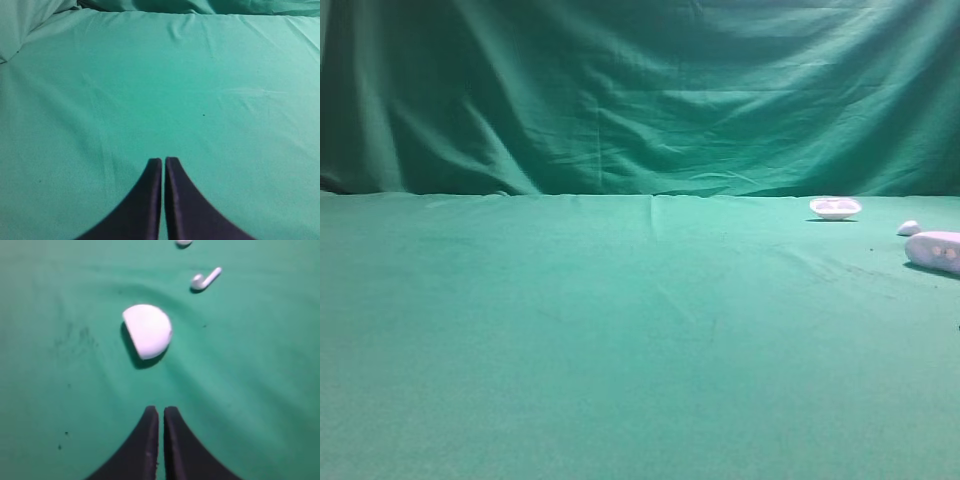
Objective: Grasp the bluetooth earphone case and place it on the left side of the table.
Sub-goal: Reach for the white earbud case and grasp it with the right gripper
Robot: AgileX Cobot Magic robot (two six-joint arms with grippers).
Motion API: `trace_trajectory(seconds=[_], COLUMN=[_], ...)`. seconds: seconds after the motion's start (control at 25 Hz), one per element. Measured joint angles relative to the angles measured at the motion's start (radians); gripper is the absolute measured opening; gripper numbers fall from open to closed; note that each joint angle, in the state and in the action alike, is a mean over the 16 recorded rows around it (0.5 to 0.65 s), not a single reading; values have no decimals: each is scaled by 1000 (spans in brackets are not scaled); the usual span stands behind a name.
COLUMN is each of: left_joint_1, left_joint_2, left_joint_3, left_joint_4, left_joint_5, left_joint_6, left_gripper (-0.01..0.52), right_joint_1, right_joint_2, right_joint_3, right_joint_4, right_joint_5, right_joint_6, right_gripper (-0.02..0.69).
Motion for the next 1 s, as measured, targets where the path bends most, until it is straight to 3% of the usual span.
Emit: trace_trajectory(seconds=[0.64,0.8,1.0], left_joint_1=[0,0,0], left_joint_2=[0,0,0], left_joint_3=[0,0,0], left_joint_4=[0,0,0], left_joint_5=[0,0,0], left_joint_6=[0,0,0], left_gripper=[0,0,0], right_joint_1=[73,73,73], right_joint_2=[541,610,660], right_joint_3=[-308,-336,-355], right_joint_4=[-82,-97,-107], right_joint_5=[71,57,41], right_joint_6=[-46,-52,-53], right_gripper=[501,539,490])
